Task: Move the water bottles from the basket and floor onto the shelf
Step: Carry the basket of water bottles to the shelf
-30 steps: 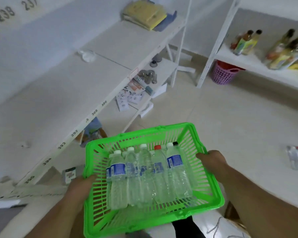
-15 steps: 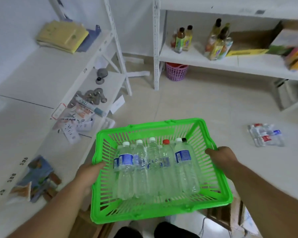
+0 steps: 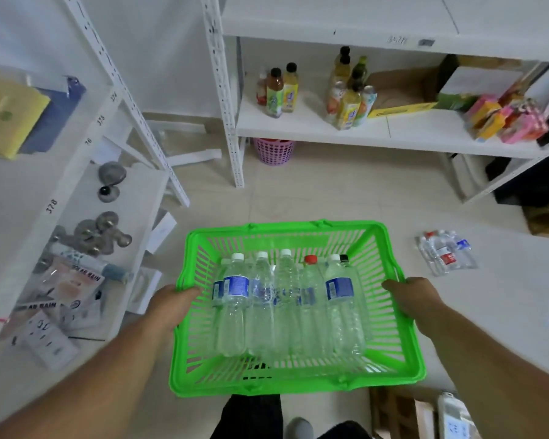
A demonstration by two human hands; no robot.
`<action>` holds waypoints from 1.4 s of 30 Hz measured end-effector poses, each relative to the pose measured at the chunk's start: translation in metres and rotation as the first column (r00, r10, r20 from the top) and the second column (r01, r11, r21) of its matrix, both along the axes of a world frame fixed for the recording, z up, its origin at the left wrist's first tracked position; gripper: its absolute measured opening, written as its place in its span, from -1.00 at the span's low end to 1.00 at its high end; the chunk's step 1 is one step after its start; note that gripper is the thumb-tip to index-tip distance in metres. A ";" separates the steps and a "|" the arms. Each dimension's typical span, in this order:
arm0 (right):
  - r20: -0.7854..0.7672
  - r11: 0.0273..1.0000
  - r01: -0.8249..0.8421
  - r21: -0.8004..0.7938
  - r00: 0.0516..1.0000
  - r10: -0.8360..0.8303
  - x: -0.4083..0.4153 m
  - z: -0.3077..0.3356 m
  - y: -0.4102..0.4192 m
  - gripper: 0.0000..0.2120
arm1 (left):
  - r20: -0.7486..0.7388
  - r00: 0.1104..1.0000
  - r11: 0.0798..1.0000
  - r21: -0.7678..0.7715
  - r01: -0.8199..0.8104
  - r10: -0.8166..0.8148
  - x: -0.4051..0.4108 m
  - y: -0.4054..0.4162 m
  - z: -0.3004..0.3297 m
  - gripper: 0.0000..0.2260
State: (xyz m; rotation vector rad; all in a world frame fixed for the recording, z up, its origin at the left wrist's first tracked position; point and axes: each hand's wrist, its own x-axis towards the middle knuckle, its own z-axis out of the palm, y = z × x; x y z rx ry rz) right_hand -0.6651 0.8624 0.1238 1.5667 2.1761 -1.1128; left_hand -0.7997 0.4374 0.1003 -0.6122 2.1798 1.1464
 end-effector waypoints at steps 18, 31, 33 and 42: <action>0.023 0.990 0.097 -0.099 0.995 -0.095 -0.230 -0.082 0.097 -0.74 | 0.055 0.996 0.991 -0.110 0.077 -0.071 -0.268 0.109 -0.058 -0.77; 0.085 0.980 0.094 -0.174 0.993 -0.080 -0.367 -0.222 0.173 -0.80 | 0.078 0.995 0.976 -0.206 0.072 -0.057 -0.393 0.181 -0.193 -0.77; 0.093 0.980 0.092 -0.176 0.993 -0.076 -0.381 -0.255 0.180 -0.81 | 0.077 0.996 0.976 -0.208 0.069 -0.054 -0.411 0.189 -0.225 -0.78; 0.115 0.984 0.102 -0.147 0.990 -0.085 -0.440 -0.403 0.201 -0.81 | 0.044 0.995 0.966 -0.242 0.095 -0.087 -0.475 0.213 -0.370 -0.80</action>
